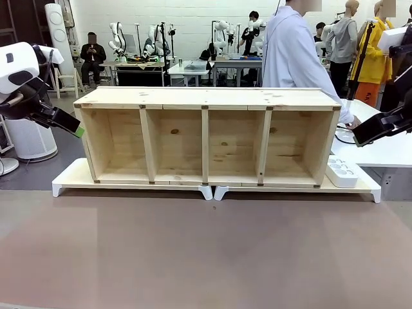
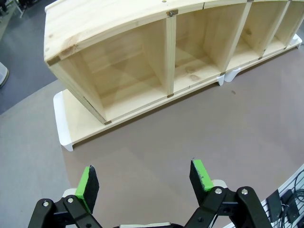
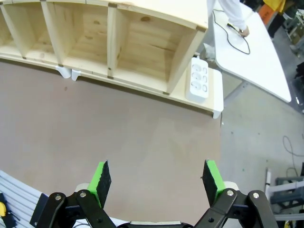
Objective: Perform cable management.
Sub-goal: When the cord part of the Power Cable appears at the lower middle area of the table and stops, grasp the cord part of the Power Cable.
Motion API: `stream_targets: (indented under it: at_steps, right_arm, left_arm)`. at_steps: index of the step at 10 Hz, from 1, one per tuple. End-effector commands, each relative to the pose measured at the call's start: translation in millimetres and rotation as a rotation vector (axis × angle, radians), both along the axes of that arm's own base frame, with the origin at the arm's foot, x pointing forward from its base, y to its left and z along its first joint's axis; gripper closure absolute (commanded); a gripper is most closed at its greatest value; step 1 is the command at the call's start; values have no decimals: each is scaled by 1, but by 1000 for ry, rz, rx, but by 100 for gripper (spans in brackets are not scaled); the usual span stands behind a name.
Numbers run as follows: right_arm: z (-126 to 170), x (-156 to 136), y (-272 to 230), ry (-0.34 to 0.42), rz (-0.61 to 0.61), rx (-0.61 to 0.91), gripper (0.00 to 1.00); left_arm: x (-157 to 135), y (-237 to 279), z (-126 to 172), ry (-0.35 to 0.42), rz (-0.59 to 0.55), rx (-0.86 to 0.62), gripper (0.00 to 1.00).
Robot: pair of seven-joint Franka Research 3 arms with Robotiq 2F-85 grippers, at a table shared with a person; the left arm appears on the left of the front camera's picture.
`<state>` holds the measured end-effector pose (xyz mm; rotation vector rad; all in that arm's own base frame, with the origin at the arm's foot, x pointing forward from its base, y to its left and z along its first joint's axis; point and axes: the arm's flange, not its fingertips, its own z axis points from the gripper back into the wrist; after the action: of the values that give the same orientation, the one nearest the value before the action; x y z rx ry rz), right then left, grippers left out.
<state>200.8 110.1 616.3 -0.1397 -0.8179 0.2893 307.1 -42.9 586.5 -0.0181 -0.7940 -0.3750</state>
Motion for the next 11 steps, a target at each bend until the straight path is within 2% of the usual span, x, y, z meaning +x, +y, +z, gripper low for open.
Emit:
stream_targets:
  at_steps: [1, 11]
  right_arm:
    - [-1, 3, -1, 1, -4, 0, 0]
    - [-1, 3, -1, 1, -4, 0, 0]
  left_arm:
    - [3, -1, -1, -8, 9, -12, 0]
    - [3, -1, -1, -8, 9, -12, 0]
